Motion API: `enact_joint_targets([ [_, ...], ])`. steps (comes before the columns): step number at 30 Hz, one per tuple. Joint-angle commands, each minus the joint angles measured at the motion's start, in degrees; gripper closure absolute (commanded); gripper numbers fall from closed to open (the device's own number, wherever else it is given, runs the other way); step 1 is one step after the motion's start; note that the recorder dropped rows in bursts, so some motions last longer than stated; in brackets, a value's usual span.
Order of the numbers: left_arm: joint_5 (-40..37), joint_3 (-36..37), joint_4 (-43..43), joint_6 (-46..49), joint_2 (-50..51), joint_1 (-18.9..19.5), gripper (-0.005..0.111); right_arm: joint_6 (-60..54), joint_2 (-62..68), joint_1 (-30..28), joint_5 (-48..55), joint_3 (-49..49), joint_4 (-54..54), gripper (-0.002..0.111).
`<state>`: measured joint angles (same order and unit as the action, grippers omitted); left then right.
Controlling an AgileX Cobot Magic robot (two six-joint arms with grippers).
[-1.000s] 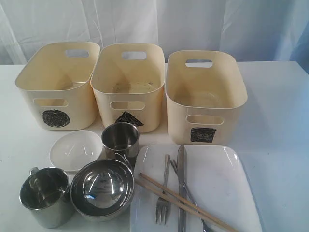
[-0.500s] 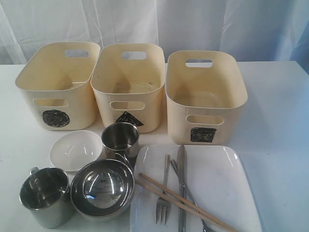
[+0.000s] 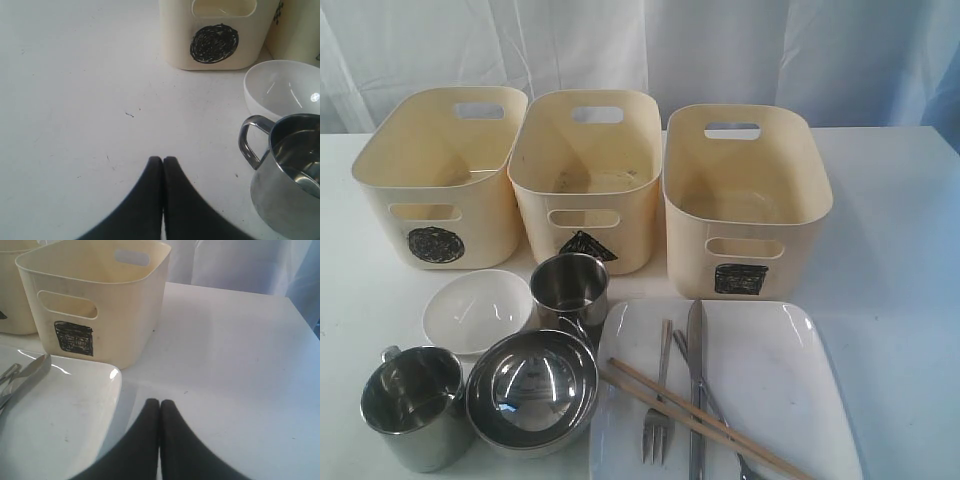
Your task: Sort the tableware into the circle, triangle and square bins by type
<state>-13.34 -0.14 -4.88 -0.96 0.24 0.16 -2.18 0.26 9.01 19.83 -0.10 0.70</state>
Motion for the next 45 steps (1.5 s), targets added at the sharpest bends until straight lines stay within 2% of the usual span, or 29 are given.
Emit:
enact_joint_targets([
  [1, -0.01, 0.14, -0.65, -0.28, -0.24, -0.31, 0.107, 0.26, -0.26, -0.39, -0.21, 0.1, -0.08, 0.108],
  [9, -0.01, 0.14, -0.55, -0.16, -0.24, -0.31, 0.107, 0.26, -0.26, -0.39, -0.21, 0.1, -0.08, 0.108],
  [11, 1.3, 0.14, 1.86, 3.43, -0.24, -0.31, 0.107, 0.26, -0.26, -0.39, -0.21, 0.1, -0.08, 0.108],
  [14, 6.93, 0.14, 3.93, 7.69, -0.24, -0.31, 0.107, 0.26, -0.26, -0.39, -0.21, 0.1, -0.08, 0.108],
  [22, 22.69, 0.14, 3.67, 4.34, -0.24, -0.31, 0.107, 0.26, -0.26, -0.39, -0.21, 0.1, -0.08, 0.108],
  [33, 34.18, 0.14, 3.67, 1.72, -0.24, -0.31, 0.107, 0.26, -0.26, -0.39, -0.21, 0.1, -0.08, 0.108],
  [39, 36.2, 0.14, 3.67, -16.85, -0.24, -0.31, 0.107, 0.26, -0.26, -0.39, -0.21, 0.1, -0.08, 0.108],
  [45, 36.32, 0.14, 6.5, -18.49, -0.24, -0.31, 0.107, 0.26, -0.26, -0.39, -0.21, 0.1, -0.08, 0.108],
])
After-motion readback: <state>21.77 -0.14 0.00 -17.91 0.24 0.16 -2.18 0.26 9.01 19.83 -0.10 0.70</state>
